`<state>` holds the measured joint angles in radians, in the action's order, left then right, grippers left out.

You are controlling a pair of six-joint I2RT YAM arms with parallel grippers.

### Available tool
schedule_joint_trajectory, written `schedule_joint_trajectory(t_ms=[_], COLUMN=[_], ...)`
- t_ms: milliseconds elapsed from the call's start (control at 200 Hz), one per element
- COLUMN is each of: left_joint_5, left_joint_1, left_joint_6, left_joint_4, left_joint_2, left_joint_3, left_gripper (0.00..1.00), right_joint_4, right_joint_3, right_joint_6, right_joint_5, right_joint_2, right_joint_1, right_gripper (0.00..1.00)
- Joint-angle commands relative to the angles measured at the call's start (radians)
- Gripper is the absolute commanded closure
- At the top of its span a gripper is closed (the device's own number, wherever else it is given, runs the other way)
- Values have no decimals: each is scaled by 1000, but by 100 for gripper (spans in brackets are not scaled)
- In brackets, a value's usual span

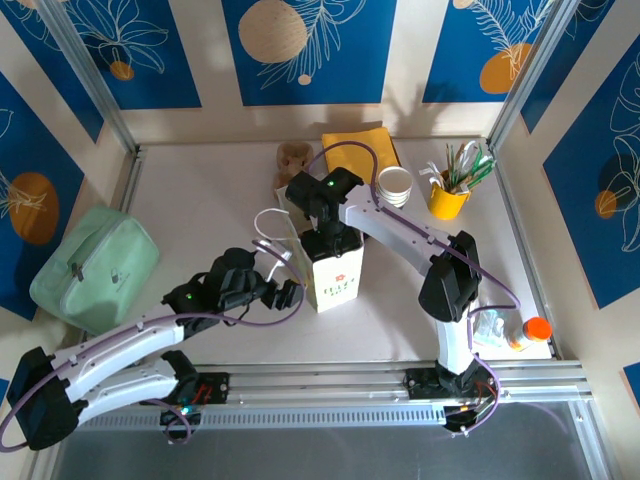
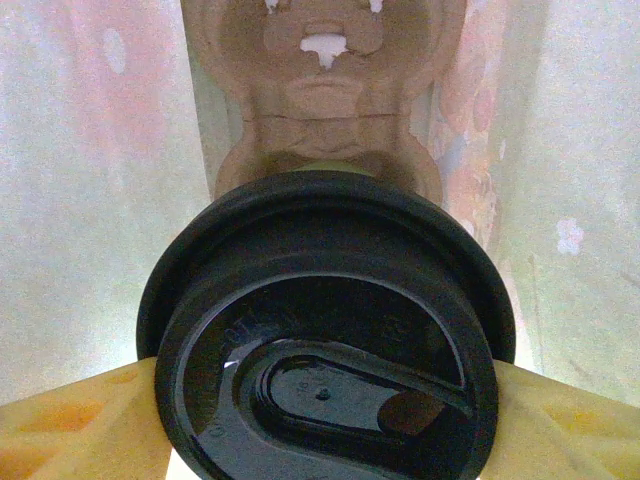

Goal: Pack the takeout coffee

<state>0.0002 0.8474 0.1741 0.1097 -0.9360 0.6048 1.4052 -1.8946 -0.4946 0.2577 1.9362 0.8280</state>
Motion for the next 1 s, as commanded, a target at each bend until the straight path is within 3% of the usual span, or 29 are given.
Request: schedule_joint_trajectory(t_ms=[0, 995], left_joint_5=[-13, -12], left_joint_1=[7, 8], left_joint_6=[-10, -8], left_joint_4=[16, 13], left_joint_2=[16, 8], left_joint_3=[21, 20], left_gripper=[15, 15], right_joint_4=[0, -38], right_joint_3=[20, 68], right_joint_6=[0, 3], right_joint_5=[-11, -29], right_joint_2=[20, 53], right_joint_1=[-4, -9], right_gripper=[30, 30])
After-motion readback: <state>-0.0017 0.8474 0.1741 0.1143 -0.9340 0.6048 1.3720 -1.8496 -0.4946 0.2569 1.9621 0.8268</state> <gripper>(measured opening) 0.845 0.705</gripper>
